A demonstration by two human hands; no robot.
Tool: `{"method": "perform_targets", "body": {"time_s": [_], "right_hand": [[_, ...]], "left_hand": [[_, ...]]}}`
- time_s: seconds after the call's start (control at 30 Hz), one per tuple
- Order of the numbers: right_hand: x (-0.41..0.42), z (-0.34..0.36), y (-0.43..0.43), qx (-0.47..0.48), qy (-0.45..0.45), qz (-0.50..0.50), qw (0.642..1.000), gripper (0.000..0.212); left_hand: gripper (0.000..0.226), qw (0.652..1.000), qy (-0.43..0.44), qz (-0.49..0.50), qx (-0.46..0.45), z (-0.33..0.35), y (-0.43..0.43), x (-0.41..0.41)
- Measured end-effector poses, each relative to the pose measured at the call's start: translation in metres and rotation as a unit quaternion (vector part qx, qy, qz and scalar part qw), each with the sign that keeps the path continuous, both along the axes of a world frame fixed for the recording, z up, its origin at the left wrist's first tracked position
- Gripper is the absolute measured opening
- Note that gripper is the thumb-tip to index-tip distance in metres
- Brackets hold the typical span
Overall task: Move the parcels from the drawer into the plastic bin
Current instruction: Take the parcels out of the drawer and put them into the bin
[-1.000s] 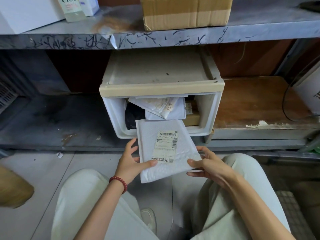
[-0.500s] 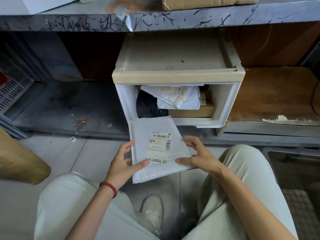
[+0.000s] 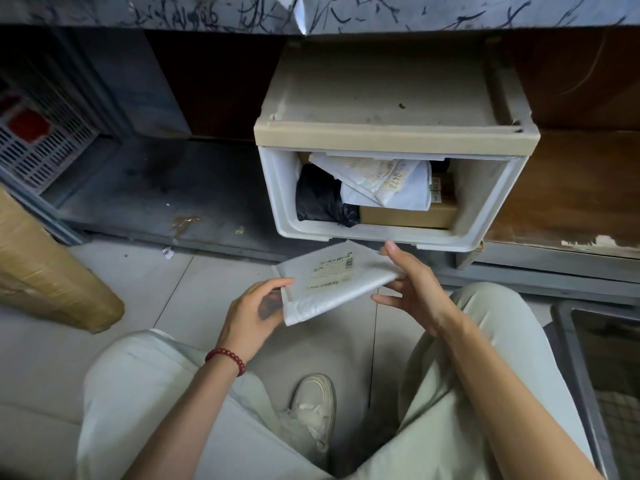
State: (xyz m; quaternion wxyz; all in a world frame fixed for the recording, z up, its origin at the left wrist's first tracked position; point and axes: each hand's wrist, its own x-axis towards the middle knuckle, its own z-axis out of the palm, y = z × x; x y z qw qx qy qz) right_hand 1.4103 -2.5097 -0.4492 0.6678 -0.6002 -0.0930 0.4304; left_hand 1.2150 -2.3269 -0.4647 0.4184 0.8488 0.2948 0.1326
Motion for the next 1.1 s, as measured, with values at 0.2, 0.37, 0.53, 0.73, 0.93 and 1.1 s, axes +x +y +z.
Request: {"method": "perform_targets", "body": {"time_s": [0.2, 0.37, 0.53, 0.73, 0.93, 1.1], "right_hand": [[-0.006, -0.009, 0.001, -0.026, -0.074, 0.054, 0.995, 0.08], [-0.005, -0.017, 0.003, -0.083, -0.192, 0.064, 0.976, 0.055], [-0.001, -0.018, 0.003, -0.046, -0.214, 0.069, 0.973, 0.054], [0.017, 0.019, -0.009, 0.017, -0.279, -0.05, 0.959, 0.058], [0.036, 0.07, -0.039, 0.086, -0.349, -0.175, 0.917, 0.057], [0.055, 0.101, -0.081, 0.097, -0.369, -0.26, 0.887, 0.057]], "left_hand": [[0.015, 0.996, 0.011, 0.062, 0.061, -0.003, 0.009, 0.011], [0.031, 0.992, -0.034, 0.086, -0.089, 0.002, 0.005, 0.017], [0.028, 0.99, -0.079, 0.08, -0.084, 0.013, 0.003, 0.025], [0.029, 0.984, -0.158, 0.063, -0.045, 0.053, -0.018, 0.069], [0.066, 0.984, -0.151, 0.024, 0.095, 0.111, -0.042, 0.132], [0.067, 0.972, -0.198, -0.048, 0.119, 0.154, -0.078, 0.174]]}}
